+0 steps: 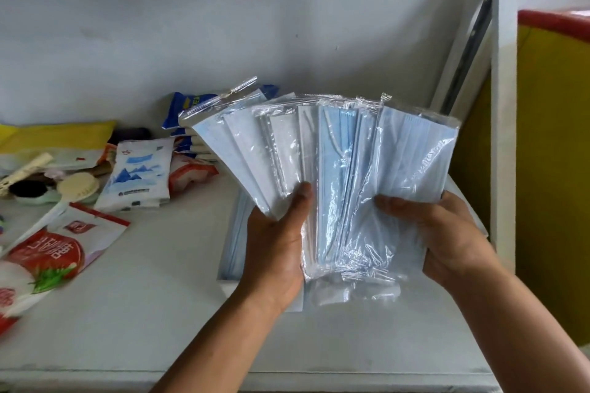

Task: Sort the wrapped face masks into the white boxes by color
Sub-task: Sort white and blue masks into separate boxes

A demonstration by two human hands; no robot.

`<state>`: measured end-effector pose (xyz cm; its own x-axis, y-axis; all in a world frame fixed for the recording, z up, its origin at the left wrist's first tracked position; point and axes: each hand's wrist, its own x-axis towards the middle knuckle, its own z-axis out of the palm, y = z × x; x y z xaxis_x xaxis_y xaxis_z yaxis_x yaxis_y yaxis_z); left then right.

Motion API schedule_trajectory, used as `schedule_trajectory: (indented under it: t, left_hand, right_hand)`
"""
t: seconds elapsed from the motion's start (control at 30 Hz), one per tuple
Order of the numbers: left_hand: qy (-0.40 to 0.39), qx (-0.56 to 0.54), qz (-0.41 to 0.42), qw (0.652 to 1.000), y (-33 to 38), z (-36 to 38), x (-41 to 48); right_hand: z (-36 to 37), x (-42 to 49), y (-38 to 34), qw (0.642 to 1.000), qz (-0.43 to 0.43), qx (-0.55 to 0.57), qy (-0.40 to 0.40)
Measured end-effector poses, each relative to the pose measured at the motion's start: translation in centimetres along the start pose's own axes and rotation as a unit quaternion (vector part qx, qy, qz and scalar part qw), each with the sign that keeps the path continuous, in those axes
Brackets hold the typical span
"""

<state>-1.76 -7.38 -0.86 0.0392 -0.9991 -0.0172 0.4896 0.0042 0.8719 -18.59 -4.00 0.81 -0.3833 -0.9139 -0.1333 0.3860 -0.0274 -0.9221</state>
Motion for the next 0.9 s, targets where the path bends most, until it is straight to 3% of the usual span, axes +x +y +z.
schedule_trajectory:
  t: [0.2, 0.47, 0.7, 0.9]
  left_hand:
    - [0.029, 0.008, 0.02, 0.999, 0.22, 0.06, -0.08]
    - [-0.029, 0.035, 0.043, 0.998, -0.12, 0.02, -0.45]
    - [-0.045, 0.044, 0.071, 0.996, -0.35, 0.31, -0.87]
    - [0.021, 0.025, 0.072, 0.997, 0.0, 0.41, -0.66]
  right_hand:
    - [0.01, 0.01, -0.13, 0.999, 0.004, 0.034, 0.001]
    - [0.07, -0.25, -0.23, 0.999, -0.038, 0.012, -0.003]
    - [0.33, -0.35, 0.34, 0.997, -0.025, -0.024, -0.071]
    - [-0.02, 0.06, 0.41, 0.998, -0.058, 0.0, 0.012]
